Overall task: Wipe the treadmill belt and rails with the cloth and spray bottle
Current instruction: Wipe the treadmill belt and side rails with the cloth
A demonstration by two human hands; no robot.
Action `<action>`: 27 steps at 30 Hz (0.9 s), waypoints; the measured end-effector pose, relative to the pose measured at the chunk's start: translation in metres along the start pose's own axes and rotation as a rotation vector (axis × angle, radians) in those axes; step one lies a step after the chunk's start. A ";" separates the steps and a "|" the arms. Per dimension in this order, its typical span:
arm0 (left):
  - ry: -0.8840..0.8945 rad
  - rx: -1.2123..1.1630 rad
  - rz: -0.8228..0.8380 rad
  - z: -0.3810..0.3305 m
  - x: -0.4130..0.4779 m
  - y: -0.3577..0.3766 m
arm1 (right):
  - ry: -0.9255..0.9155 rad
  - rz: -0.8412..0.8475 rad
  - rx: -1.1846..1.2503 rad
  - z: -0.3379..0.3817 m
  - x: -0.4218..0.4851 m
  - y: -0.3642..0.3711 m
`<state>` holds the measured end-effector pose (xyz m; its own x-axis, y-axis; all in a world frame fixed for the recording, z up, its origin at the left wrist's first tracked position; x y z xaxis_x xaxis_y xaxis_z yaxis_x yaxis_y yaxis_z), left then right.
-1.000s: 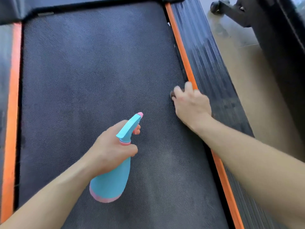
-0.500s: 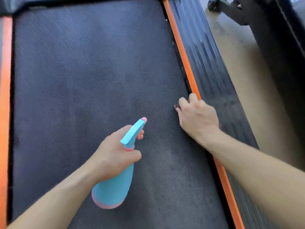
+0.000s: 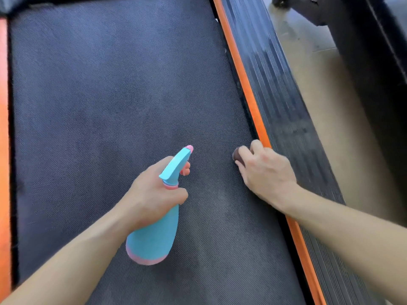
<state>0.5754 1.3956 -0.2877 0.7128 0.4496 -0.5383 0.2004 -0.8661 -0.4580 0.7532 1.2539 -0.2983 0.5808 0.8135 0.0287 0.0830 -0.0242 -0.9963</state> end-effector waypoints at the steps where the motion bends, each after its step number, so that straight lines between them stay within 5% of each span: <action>1: 0.002 0.007 0.004 -0.002 0.001 0.002 | -0.021 -0.019 -0.009 0.001 0.011 -0.001; 7: -0.020 0.006 -0.009 -0.011 0.006 0.002 | 0.129 -0.046 -0.043 0.000 0.129 -0.003; 11: -0.025 -0.010 -0.030 -0.011 0.006 -0.004 | 0.175 -0.051 -0.039 -0.001 0.099 0.002; 17: -0.038 -0.030 -0.017 -0.007 -0.001 -0.002 | -0.155 -0.103 0.062 0.040 -0.055 -0.001; 20: -0.055 -0.025 0.004 -0.003 -0.003 0.002 | -0.288 -0.171 0.072 0.046 -0.038 -0.003; 27: -0.059 -0.003 0.024 0.002 -0.014 0.007 | 0.102 -0.124 0.089 0.017 0.056 0.000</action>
<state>0.5650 1.3840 -0.2847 0.6768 0.4405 -0.5898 0.1857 -0.8774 -0.4423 0.7718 1.3097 -0.2980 0.6500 0.7439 0.1555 0.0897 0.1281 -0.9877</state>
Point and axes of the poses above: each hand's wrist, its own x-axis towards the middle knuckle, its own y-axis out of the palm, z = x × y, the point moved 10 cm from there along x, towards the middle knuckle, and after that the axes turned 3 degrees about y, right-handed, at the moved point
